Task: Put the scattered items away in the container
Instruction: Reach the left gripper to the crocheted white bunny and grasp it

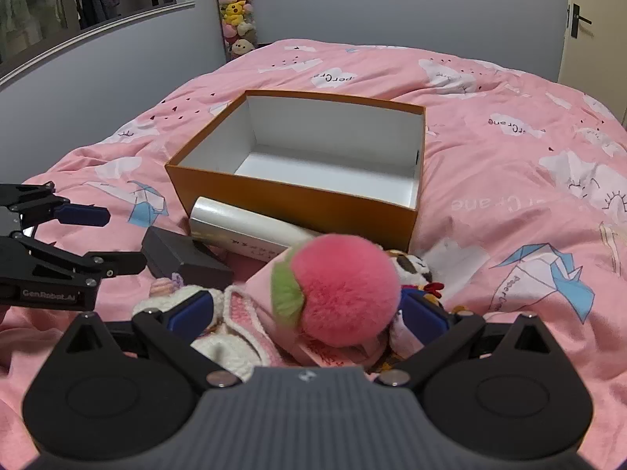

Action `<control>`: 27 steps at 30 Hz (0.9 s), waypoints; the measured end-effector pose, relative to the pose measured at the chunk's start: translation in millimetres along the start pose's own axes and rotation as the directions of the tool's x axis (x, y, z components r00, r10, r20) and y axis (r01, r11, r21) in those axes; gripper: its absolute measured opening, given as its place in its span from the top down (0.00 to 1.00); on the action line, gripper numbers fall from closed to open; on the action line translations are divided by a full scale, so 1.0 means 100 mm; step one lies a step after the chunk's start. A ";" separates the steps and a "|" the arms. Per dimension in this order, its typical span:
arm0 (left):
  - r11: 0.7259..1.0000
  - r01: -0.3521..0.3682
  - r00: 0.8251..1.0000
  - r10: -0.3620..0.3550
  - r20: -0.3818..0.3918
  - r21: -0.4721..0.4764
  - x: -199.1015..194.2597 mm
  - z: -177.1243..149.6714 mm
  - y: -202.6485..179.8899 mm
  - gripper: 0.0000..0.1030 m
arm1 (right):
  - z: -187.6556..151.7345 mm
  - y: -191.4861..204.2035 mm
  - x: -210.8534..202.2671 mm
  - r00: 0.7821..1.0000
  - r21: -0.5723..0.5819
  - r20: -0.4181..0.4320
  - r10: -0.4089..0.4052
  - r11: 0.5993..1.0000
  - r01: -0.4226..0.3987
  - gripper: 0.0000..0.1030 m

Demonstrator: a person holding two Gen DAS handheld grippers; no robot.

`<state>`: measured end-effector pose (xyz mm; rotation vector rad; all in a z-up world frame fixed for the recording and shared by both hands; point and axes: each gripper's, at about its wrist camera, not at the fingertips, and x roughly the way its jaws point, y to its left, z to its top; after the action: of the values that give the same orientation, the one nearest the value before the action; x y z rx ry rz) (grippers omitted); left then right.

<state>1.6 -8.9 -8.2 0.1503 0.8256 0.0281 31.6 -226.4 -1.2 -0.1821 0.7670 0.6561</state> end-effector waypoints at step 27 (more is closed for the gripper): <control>0.988 0.152 0.988 -0.152 0.012 0.026 -0.07 0.04 -0.03 0.21 | 0.00 0.01 -0.02 1.000 -0.023 -0.012 0.007 1.000 -0.007 0.05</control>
<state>-1.0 -13.3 -0.9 0.1109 0.8216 -0.1268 29.6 -226.3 -0.1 -0.2046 0.7725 0.6713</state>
